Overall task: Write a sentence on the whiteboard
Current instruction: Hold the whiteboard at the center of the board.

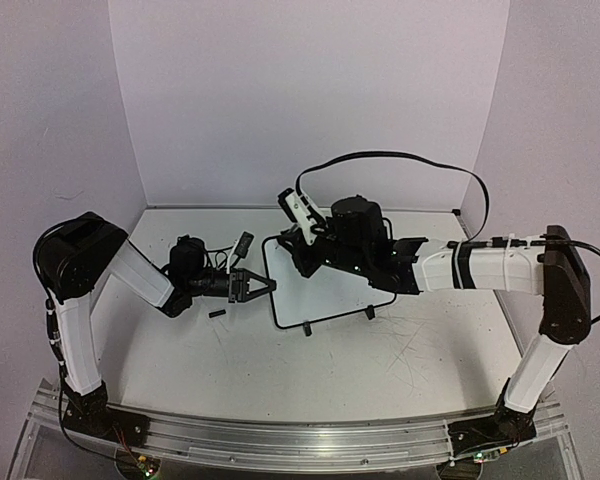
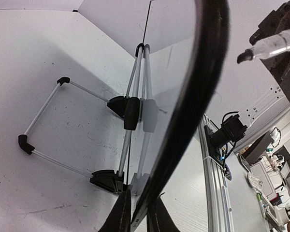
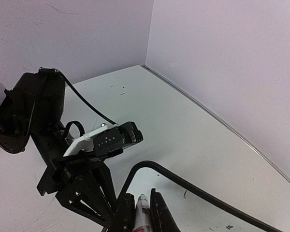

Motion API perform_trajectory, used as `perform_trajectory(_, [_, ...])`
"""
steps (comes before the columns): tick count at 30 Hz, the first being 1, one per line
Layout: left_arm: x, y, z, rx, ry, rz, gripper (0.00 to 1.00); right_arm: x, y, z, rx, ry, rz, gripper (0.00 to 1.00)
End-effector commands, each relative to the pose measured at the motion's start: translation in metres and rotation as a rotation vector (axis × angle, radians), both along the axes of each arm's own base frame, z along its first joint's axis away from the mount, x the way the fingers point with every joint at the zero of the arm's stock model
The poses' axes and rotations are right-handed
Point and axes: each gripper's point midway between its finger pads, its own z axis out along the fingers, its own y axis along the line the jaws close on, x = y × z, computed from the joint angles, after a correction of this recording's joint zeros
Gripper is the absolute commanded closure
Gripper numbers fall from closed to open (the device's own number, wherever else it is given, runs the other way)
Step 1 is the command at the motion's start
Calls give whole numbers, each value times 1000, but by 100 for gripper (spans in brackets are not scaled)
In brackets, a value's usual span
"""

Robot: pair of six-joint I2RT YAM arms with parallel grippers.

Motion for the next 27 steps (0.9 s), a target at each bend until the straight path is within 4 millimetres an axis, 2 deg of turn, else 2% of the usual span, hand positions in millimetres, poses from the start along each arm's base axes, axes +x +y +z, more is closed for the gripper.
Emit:
perform_trajectory(1, [1, 0, 9, -18, -100, -2, 90, 5, 2, 21, 57, -42, -18, 100])
perform_trajectory(12, [2, 5, 4, 8, -135, 43, 100, 9, 11, 19, 54, -47, -16, 100])
perform_trajectory(20, [2, 10, 1, 41, -213, 86, 100, 10, 13, 18, 56, -43, -16, 100])
perform_trajectory(27, [1, 1, 5, 54, -235, 89, 100, 8, 18, 16, 54, -41, 2, 100])
